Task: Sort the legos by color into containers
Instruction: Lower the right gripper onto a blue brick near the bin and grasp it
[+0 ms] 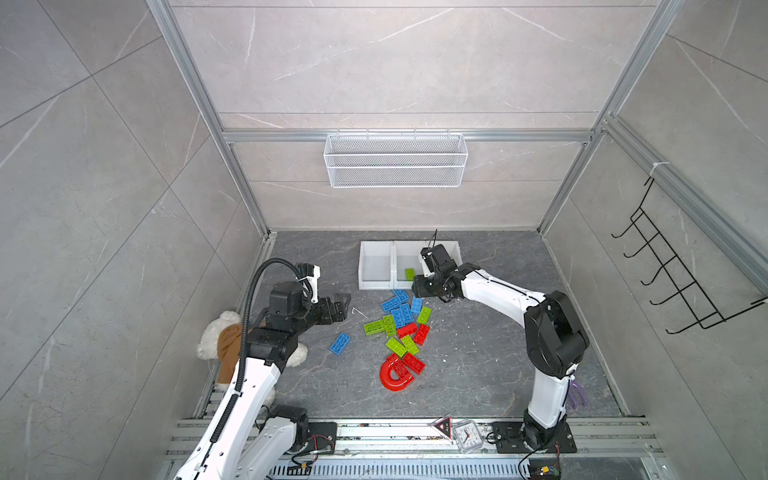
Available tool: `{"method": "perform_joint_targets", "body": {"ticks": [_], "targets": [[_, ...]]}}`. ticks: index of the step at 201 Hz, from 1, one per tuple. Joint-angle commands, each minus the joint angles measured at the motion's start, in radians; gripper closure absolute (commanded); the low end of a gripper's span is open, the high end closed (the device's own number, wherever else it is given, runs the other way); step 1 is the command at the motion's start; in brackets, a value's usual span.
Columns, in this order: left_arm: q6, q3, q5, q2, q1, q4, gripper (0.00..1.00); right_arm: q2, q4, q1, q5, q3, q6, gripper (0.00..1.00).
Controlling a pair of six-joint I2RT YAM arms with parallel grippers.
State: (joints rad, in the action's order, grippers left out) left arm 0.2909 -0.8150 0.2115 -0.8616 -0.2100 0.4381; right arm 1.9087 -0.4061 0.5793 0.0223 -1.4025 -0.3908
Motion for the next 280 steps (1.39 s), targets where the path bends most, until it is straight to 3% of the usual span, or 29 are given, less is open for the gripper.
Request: {"method": "perform_joint_targets", "body": {"ticks": [1, 211, 280], "targets": [[-0.018, -0.032, 0.01, 0.009, -0.006, -0.015, 0.0, -0.029, 0.003, 0.011, -0.035, 0.035, -0.039, 0.48], [-0.02, -0.032, 0.007, 0.005, -0.006, -0.015, 0.0, 0.204, -0.07, 0.042, -0.05, -0.101, -0.013, 0.48], [-0.02, -0.033, 0.007, 0.003, -0.006, -0.015, 0.0, 0.194, -0.075, 0.044, -0.087, -0.075, -0.011, 0.59]]}}
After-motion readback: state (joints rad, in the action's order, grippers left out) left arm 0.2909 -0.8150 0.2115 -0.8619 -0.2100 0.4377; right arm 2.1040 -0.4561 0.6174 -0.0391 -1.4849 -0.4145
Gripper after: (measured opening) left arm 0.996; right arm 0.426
